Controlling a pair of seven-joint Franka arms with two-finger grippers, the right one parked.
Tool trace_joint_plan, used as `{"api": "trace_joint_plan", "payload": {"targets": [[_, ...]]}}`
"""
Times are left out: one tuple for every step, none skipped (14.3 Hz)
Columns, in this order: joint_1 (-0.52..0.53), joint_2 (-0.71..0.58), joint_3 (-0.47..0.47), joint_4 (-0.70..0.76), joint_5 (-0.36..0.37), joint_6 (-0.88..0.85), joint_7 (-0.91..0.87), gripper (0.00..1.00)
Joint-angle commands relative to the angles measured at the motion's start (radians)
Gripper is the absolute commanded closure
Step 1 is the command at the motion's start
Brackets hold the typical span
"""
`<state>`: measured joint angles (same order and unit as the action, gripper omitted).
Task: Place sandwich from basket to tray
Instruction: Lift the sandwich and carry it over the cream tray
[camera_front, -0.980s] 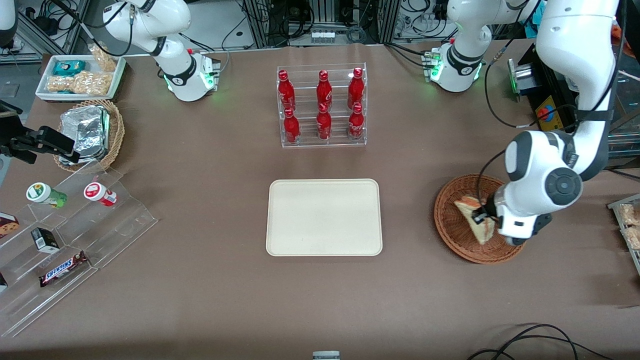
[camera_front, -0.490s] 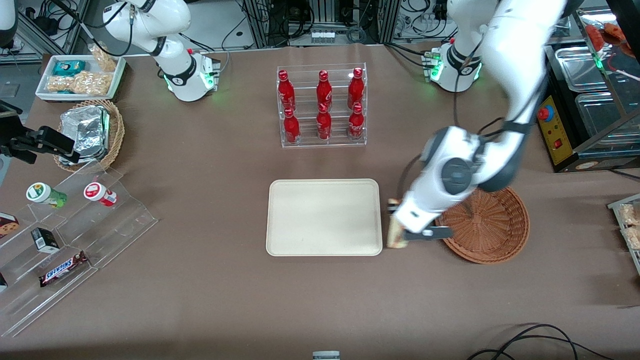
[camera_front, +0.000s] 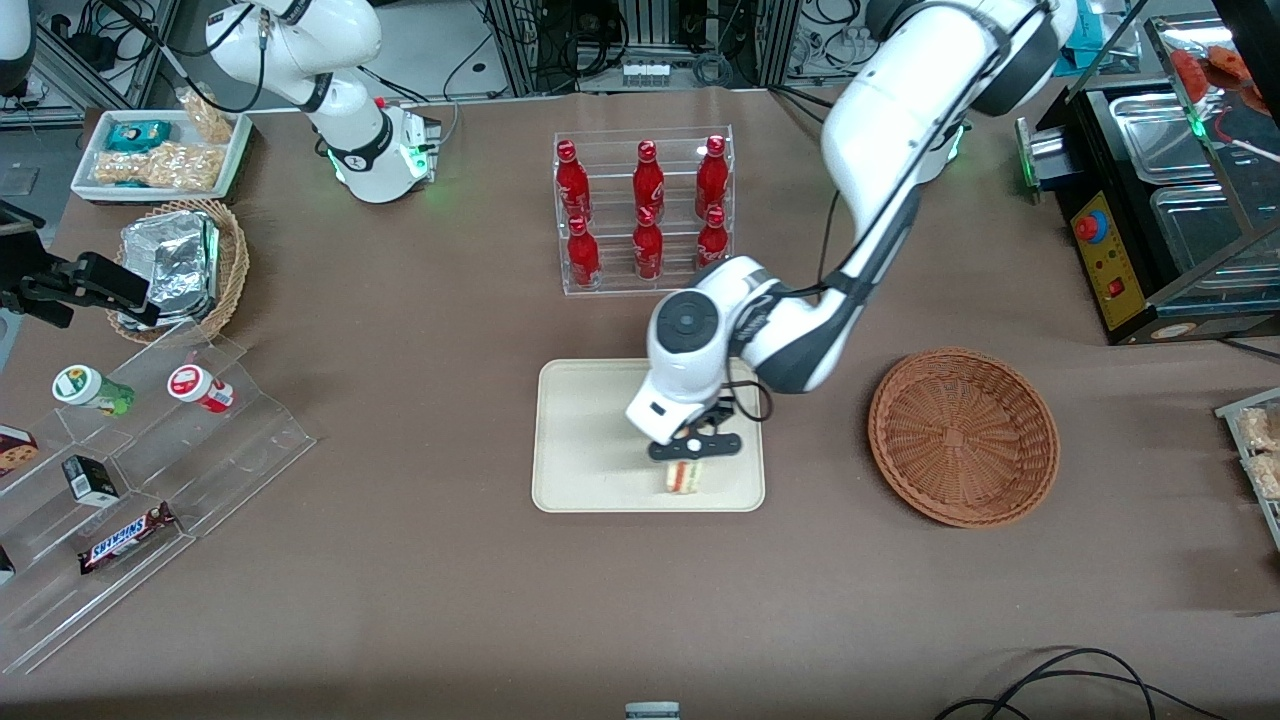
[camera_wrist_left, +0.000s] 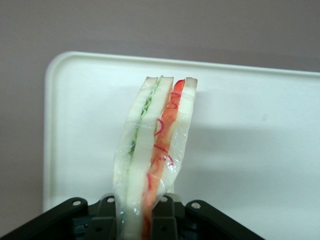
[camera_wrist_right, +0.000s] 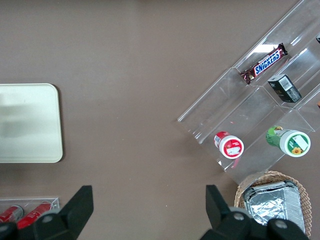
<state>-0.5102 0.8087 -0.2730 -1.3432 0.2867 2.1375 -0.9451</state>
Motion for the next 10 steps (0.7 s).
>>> {"api": "trace_joint_plan", "payload": {"targets": [[-0.036, 0.070, 0.009, 0.099, 0.019, 0.008, -0.072, 0.95], [-0.039, 0.082, 0.009, 0.102, 0.019, 0.025, -0.083, 0.95], [-0.048, 0.090, 0.008, 0.104, 0.019, 0.042, -0.086, 0.95], [-0.051, 0.099, 0.008, 0.104, 0.017, 0.067, -0.093, 0.94], [-0.051, 0.107, 0.005, 0.104, 0.012, 0.082, -0.098, 0.92], [-0.053, 0.110, 0.005, 0.101, 0.009, 0.091, -0.101, 0.83], [-0.059, 0.110, 0.003, 0.099, 0.008, 0.091, -0.130, 0.61], [-0.067, 0.104, 0.003, 0.095, 0.012, 0.091, -0.162, 0.01], [-0.068, 0.092, 0.005, 0.095, 0.017, 0.087, -0.172, 0.00], [-0.070, 0.072, 0.005, 0.095, 0.020, 0.078, -0.170, 0.00]]}}
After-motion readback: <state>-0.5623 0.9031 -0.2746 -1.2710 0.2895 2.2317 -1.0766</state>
